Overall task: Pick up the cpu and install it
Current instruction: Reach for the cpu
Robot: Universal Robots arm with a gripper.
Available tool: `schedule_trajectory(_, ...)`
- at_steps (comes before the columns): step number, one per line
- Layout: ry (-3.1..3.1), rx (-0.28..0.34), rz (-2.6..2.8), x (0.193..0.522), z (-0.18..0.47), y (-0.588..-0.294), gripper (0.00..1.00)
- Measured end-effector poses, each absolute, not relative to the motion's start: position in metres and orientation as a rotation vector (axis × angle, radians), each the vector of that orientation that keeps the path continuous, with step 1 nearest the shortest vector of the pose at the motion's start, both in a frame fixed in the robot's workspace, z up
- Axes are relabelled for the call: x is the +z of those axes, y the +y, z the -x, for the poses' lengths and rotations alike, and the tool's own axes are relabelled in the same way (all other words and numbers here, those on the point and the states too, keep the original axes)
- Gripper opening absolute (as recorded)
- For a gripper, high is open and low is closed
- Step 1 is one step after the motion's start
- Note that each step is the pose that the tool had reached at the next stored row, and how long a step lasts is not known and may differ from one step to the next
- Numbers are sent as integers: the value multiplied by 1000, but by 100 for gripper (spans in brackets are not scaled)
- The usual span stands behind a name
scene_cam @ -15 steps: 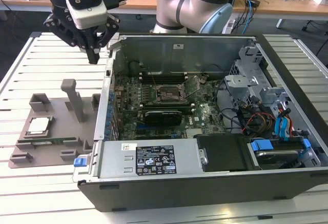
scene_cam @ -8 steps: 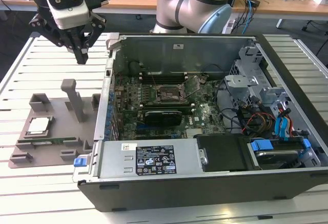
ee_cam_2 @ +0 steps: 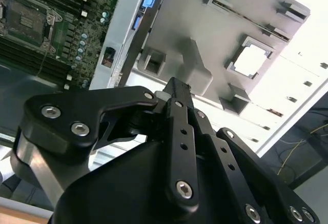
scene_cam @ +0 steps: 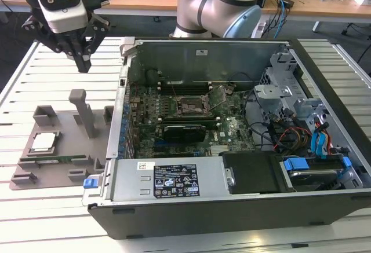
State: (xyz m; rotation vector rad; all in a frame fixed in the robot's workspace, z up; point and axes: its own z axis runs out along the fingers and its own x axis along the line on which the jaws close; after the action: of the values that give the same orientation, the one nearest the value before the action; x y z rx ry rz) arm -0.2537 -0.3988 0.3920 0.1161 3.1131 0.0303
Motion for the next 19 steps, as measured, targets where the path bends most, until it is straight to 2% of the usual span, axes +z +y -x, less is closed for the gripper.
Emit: schedule_trajectory(19, 3113, 30, -116, 392, 305, -399, 11)
